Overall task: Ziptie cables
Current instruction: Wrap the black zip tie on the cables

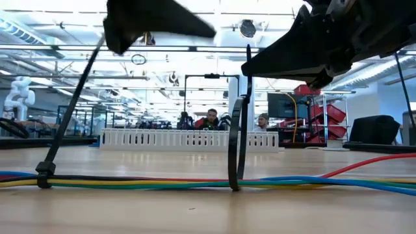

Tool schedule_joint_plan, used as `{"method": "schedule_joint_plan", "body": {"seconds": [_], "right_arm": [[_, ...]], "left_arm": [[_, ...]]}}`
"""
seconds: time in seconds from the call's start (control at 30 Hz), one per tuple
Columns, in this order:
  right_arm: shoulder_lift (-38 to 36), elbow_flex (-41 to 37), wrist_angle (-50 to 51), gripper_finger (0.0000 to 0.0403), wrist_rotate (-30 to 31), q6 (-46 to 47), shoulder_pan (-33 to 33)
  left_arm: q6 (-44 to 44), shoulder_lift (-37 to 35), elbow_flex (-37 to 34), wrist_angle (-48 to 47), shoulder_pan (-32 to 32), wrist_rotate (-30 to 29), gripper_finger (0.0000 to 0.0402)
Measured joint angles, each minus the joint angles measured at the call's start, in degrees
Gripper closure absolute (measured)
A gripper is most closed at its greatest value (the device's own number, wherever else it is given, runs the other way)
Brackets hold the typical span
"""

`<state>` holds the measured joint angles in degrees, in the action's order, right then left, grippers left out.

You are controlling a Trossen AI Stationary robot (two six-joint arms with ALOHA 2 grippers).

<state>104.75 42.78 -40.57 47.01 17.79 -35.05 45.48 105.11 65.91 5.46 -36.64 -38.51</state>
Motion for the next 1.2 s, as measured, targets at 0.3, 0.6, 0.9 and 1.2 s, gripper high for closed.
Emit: {"method": "schedule_joint_plan", "body": {"seconds": [0.3,0.6,0.9,1.2], "right_arm": [[0.0,0.0,-1.2,0.0403,-0.3,-6.1,-0.2],[0.0,0.0,-0.9,0.0403,-0.6,-8.2,-0.3],[0.0,0.0,-1.3,0.0403,-0.6,-10.4,2.1],[0.1,0.0,-8.1,0.0403,-5.1,-13.6,5.2]], "left_arm": [[17.9,2.5,0.0,-0.2,5.2,5.5,0.0228],[24.8,4.1,0.0,-0.5,5.3,7.3,0.0236],[27.3,4.1,4.7,-16.6,5.6,8.8,0.0250],[24.9,4.1,7.4,-20.3,6.9,7.9,0.0263]]}}
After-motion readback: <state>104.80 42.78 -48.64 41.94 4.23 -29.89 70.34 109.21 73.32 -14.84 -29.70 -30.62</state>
